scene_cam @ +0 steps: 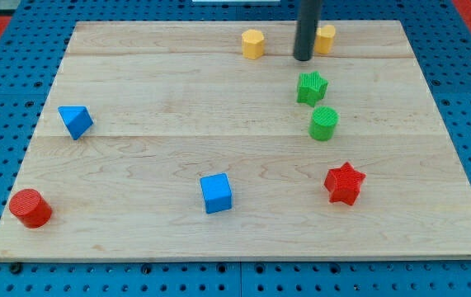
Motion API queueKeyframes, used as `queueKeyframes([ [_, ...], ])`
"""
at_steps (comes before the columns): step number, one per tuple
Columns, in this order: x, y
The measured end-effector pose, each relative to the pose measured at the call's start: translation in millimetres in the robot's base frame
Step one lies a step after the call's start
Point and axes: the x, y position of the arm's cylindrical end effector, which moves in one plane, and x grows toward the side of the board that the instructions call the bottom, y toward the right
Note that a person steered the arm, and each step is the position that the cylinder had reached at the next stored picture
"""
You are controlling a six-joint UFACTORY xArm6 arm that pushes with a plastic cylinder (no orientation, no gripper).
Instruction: Move the yellow hexagon and yellow heart to the left and down
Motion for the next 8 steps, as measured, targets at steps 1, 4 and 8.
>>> queueKeyframes([
  [1,-15.2,67.5],
  [4,-46.3,-4.0],
  [8,-19.2,-164.2],
])
